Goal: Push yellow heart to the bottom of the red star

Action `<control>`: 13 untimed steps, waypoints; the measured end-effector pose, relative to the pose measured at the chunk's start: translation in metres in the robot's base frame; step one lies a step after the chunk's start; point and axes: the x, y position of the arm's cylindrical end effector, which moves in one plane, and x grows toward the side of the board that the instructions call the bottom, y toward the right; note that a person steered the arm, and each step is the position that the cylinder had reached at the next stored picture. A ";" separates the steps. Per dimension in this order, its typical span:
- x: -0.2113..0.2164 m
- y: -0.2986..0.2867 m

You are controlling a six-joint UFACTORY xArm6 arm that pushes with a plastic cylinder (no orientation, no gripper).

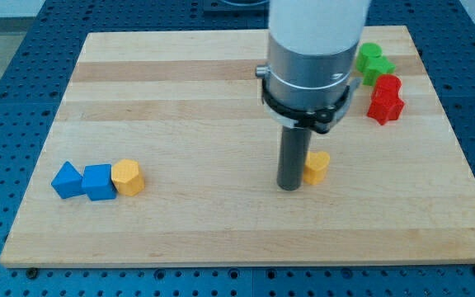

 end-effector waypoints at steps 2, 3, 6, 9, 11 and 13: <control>-0.007 0.033; -0.008 0.060; -0.012 0.092; -0.038 0.064; -0.053 0.131; -0.034 0.126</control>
